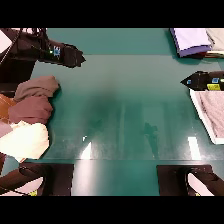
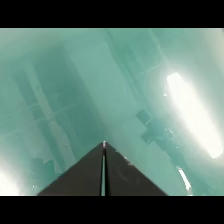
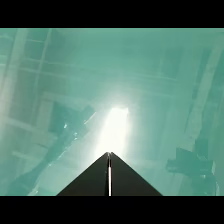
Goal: Fold the shirts.
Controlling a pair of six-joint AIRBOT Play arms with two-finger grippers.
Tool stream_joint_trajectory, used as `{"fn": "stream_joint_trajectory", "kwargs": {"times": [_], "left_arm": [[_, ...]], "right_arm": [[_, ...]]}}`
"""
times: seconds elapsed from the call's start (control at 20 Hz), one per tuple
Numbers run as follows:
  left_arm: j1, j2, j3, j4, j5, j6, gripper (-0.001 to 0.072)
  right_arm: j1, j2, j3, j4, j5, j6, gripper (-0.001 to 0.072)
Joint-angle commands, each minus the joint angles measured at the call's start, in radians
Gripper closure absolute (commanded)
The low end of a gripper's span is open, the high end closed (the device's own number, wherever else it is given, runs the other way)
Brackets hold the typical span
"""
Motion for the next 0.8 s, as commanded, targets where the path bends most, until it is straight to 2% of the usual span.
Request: {"fn": "stream_joint_trajectory", "kwargs": {"times": [0.0, 0.55, 0.7, 0.75], "left_arm": [[0.000, 0.000, 0.000, 0.000, 0.000, 0.000, 0.0679], [0.000, 0.000, 0.000, -0.001, 0.004, -0.001, 0.0679], [0.000, 0.000, 0.000, 0.032, 0.092, 0.003, 0.0678], [0.000, 0.000, 0.000, 0.095, 0.098, 0.038, 0.0595]], "right_arm": [[0.001, 0.001, 0.000, 0.001, 0.001, 0.000, 0.0693], [0.001, 0.001, -0.001, 0.000, 0.010, 0.001, 0.0693], [0.001, 0.001, -0.001, 0.000, 0.010, 0.001, 0.0693], [0.001, 0.001, -0.001, 0.000, 0.009, 0.001, 0.0693]]}}
